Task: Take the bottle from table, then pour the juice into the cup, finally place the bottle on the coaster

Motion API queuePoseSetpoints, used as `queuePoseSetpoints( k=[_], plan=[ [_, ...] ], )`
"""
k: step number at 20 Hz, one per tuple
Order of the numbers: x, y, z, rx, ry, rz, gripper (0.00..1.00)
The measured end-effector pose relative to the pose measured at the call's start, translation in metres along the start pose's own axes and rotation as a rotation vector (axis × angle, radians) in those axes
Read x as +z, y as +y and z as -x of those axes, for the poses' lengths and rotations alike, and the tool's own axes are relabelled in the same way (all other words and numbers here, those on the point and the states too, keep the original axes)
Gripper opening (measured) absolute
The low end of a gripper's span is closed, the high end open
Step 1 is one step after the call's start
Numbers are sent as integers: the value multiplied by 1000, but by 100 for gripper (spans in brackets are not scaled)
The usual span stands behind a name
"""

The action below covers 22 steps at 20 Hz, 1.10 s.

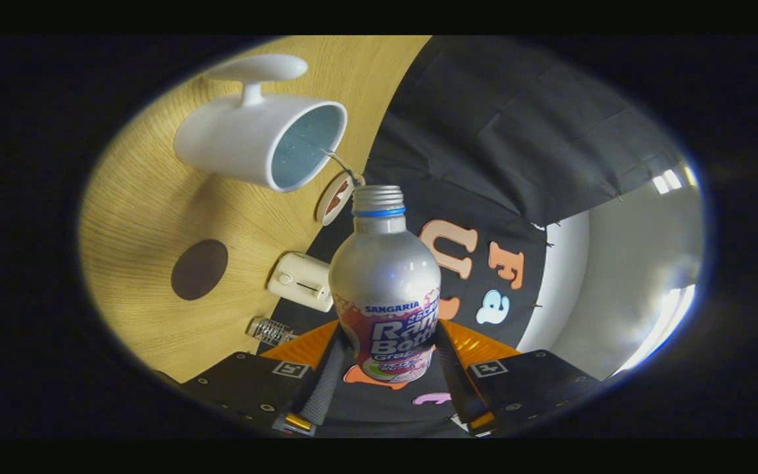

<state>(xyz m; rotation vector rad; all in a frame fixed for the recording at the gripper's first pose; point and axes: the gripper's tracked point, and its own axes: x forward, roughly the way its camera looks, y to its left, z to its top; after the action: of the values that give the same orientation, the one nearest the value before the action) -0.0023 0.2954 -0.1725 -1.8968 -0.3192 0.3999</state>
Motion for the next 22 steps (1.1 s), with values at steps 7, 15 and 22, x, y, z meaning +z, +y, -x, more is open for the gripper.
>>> queuePoseSetpoints(
  k=[7, 15, 22],
  plan=[
    [-4, -8, -5, -16, -10, 25, 73],
    [-3, -14, -7, -29, -22, 42, 73],
    [7, -7, -2, -10, -49, 58, 73]
  ],
)
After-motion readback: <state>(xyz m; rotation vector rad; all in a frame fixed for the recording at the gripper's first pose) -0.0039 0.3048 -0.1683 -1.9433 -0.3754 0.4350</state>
